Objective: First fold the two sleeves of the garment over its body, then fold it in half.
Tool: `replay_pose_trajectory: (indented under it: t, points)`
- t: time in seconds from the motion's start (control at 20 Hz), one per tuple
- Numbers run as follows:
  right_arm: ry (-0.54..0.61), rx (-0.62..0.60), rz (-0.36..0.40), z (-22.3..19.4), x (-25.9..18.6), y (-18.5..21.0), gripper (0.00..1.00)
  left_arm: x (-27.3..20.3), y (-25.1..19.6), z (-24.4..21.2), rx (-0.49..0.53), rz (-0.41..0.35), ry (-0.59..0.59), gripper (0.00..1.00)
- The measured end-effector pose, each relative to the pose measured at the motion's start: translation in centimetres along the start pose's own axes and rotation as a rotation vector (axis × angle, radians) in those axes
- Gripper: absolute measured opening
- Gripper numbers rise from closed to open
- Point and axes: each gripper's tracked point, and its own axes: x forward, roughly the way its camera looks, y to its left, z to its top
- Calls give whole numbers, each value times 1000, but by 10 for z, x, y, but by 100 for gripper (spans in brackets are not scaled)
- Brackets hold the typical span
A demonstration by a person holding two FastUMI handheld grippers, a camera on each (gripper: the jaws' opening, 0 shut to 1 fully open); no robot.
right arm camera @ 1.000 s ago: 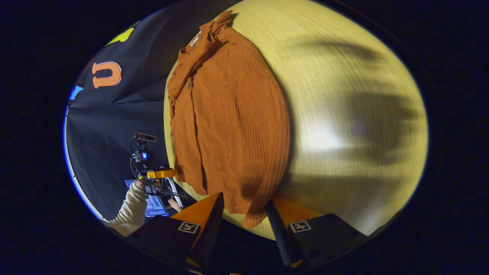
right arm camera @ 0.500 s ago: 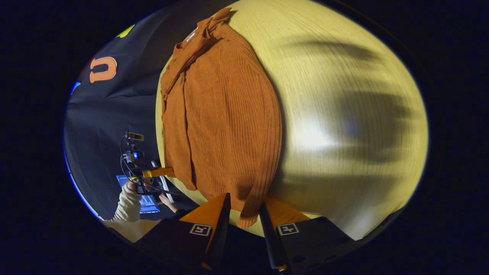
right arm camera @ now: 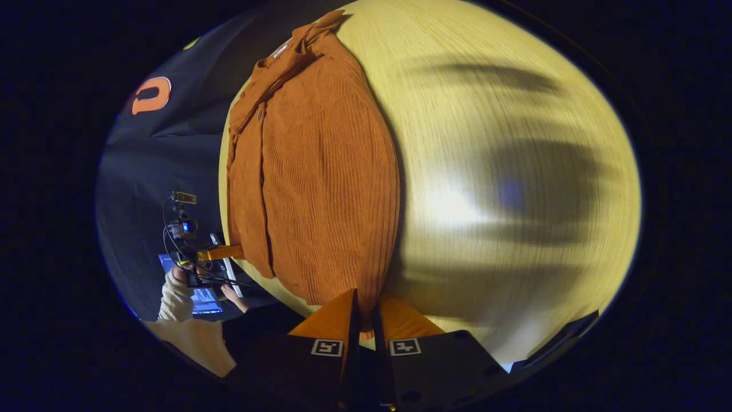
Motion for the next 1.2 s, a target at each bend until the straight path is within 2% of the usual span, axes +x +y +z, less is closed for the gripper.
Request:
replay_pose_trajectory:
  t: [0.15,0.2,0.4,0.7,0.85,0.9,0.95,1.2]
  points:
    - [9,-37,-112,2,-1,-4,6,-6,-7,3,11,33,18,12]
    - [16,-55,-121,1,-5,2,6,-9,-9,4,5,39,28,7]
    - [11,-141,-160,7,-36,30,7,-29,-19,8,32,93,48,4]
    - [-30,-142,-113,54,-82,84,7,-77,-42,40,22,87,27,4]
    - [-73,-176,-127,90,-101,99,4,-108,-42,53,36,99,0,4]
    - [-86,-181,-121,103,-106,107,6,-114,-46,65,37,97,-4,4]
    - [-101,-188,-121,117,-111,113,4,-116,-50,80,37,96,-9,4]
    - [-175,-220,-109,194,-132,148,6,-122,-73,168,71,102,-51,4]
